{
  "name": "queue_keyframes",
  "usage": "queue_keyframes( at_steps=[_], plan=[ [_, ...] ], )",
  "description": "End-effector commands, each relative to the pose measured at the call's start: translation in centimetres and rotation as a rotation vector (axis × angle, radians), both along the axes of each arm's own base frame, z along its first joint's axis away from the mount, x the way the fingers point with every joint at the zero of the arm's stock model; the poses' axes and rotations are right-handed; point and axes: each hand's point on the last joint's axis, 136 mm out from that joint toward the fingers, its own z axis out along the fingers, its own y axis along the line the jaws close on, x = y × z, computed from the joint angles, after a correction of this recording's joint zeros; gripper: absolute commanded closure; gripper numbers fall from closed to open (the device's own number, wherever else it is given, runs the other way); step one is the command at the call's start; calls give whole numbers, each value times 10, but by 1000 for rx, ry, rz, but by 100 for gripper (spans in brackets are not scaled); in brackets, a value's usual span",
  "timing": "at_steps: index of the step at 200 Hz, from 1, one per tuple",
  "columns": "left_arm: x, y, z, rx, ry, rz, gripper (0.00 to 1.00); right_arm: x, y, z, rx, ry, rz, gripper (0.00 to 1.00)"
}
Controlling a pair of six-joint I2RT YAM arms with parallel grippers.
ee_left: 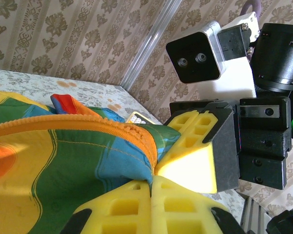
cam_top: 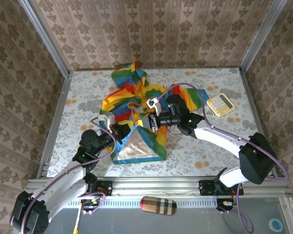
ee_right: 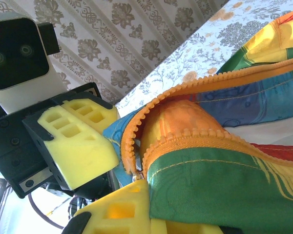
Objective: Zip up the jacket
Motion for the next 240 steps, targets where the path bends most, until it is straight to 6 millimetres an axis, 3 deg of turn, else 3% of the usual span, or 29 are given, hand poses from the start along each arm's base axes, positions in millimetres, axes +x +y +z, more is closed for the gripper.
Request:
queue_keyframes(
  at_steps=[1,74,150,240],
  plan=[
    [-4,0,5,-22,-9,-21,100,-4,1,32,73,-70,29,100],
    [-2,1,0,-25,29,-11,100,-4,-1,32,94,-95,15,100],
    [3,8,23,-102,-11,28,100,-6,0,20,65,-73,41,100],
    [5,6,21,-100,2,15,100,-5,6,19,70,-69,63,100]
  ],
)
